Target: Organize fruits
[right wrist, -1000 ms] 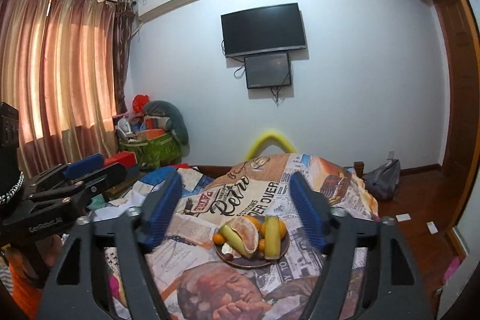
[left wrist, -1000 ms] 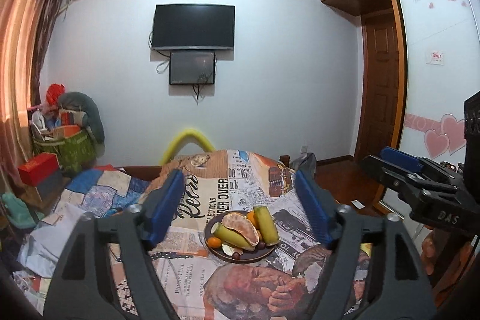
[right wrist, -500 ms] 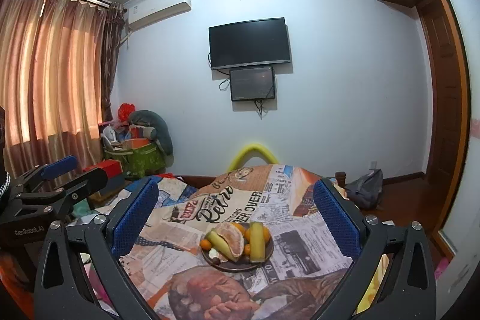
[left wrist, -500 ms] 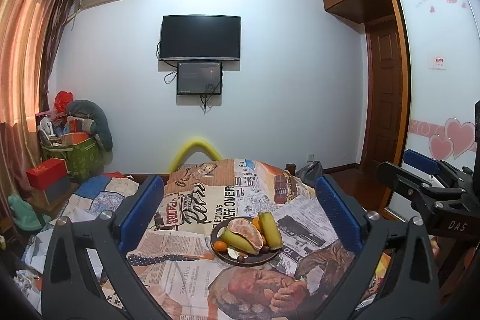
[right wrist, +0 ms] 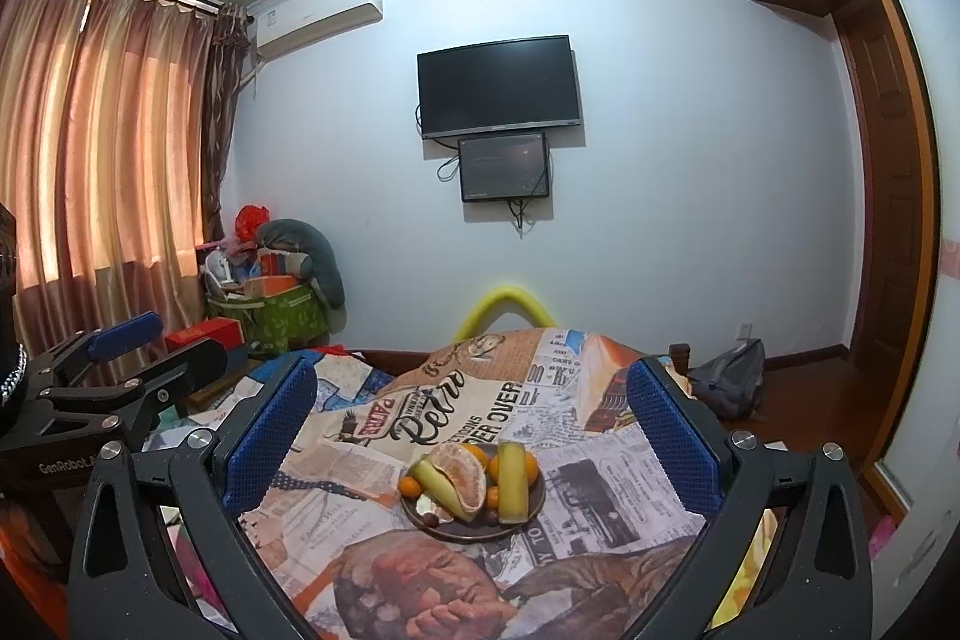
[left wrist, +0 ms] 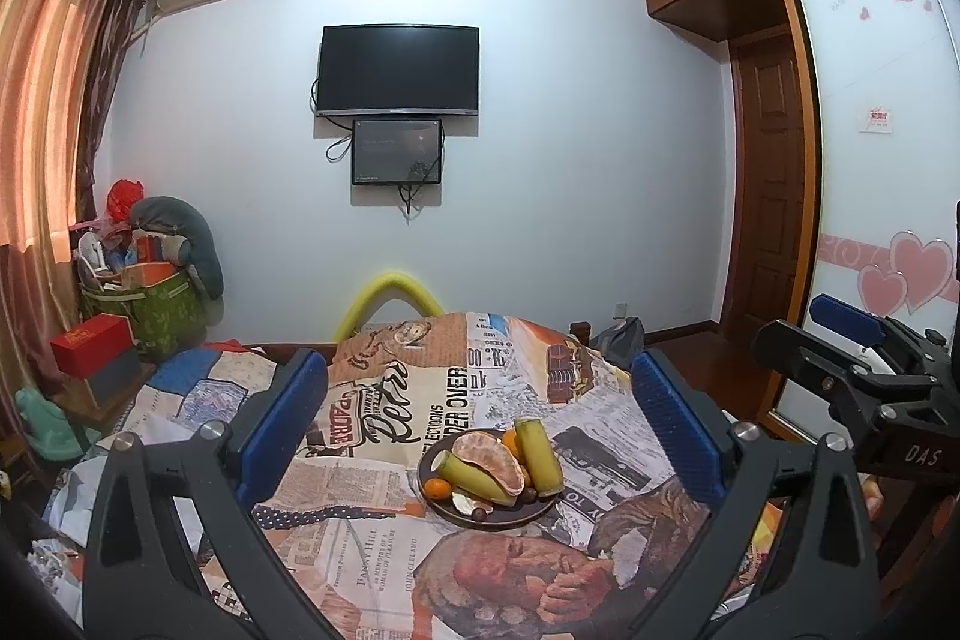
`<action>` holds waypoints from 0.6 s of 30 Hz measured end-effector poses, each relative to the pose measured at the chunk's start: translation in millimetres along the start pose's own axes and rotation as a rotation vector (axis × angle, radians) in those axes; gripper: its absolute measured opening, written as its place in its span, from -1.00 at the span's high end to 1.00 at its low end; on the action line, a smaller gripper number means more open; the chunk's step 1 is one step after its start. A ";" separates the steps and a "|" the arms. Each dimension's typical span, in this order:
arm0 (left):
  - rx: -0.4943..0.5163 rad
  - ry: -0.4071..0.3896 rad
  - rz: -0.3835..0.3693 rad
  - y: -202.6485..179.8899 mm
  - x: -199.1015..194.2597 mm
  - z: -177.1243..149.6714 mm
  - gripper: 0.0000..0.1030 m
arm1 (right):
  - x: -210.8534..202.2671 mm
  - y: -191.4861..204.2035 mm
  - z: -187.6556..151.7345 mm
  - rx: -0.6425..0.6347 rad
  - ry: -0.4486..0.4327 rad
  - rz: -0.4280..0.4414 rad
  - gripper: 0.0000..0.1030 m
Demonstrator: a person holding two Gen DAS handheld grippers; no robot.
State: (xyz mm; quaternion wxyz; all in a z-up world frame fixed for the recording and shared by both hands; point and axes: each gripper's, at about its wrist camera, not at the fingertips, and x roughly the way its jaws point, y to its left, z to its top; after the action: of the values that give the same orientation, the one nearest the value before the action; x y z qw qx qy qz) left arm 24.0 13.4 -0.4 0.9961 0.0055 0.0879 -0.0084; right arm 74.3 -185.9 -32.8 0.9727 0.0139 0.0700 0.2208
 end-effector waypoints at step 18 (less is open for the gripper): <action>-0.018 0.011 -0.022 3.7 3.6 -1.2 -0.99 | -3.4 0.1 2.7 0.000 0.001 -0.004 -1.00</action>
State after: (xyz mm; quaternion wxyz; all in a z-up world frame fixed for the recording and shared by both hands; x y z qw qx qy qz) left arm 27.4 17.1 -2.1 0.9954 -0.0044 0.0935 -0.0185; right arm 71.6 -187.3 -29.7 0.9731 0.0134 0.0707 0.2191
